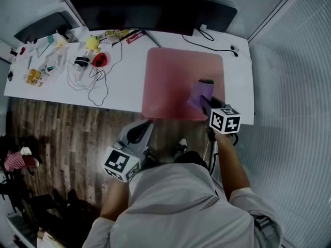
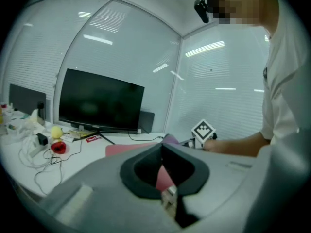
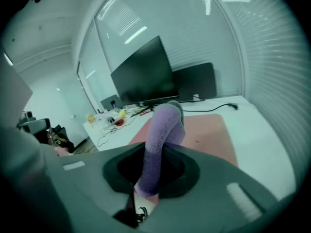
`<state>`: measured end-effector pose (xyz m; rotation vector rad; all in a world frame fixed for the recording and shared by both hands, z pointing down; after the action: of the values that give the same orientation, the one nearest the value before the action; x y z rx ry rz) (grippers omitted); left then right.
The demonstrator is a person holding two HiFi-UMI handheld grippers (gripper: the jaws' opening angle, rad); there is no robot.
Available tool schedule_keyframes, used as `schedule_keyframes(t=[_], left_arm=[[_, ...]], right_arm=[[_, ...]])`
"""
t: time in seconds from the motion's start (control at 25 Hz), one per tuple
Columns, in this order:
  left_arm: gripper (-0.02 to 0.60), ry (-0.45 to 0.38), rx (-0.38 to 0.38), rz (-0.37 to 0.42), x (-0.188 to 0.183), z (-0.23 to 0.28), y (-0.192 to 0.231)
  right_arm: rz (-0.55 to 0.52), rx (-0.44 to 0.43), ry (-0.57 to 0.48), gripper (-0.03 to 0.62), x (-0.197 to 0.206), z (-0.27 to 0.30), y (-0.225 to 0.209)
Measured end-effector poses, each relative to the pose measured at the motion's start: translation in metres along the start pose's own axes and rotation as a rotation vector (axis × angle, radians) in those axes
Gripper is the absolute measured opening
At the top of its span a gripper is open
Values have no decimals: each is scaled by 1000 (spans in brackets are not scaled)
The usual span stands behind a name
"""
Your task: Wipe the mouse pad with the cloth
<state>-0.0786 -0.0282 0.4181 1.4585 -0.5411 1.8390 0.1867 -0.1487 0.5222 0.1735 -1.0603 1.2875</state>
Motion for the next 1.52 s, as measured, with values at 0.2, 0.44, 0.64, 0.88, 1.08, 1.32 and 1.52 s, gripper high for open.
schedule_keyframes(t=[0.2, 0.44, 0.64, 0.88, 1.08, 1.32, 1.52], left_arm=[[3, 4, -87, -46, 20, -71, 42], [3, 4, -146, -72, 36, -135, 83], [3, 23, -166, -92, 52, -168, 105], [3, 14, -121, -87, 52, -162, 114], [3, 24, -62, -70, 47, -133, 104], [3, 33, 15, -44, 34, -85, 72], [3, 46, 71, -31, 26, -42, 37]], right_arm=[[-43, -167, 96, 57, 22, 68, 111], [-85, -315, 212, 57, 58, 141, 222], [-58, -278, 316, 57, 100, 192, 249], [-37, -128, 350, 57, 118, 191, 212], [15, -34, 339, 57, 120, 166, 157], [64, 36, 316, 57, 119, 131, 99], [101, 96, 296, 57, 117, 92, 39]])
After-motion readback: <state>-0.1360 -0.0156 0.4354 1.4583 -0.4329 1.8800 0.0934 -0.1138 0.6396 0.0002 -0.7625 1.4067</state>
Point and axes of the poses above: the fingertips, and each gripper's own axes: z forward along the fingers, y to its left, x out of its underside, the point moved 7 cm from there along -z, backward along the fingers, and after that the axes turned 5 degrees about z, right-handed, at the moved point
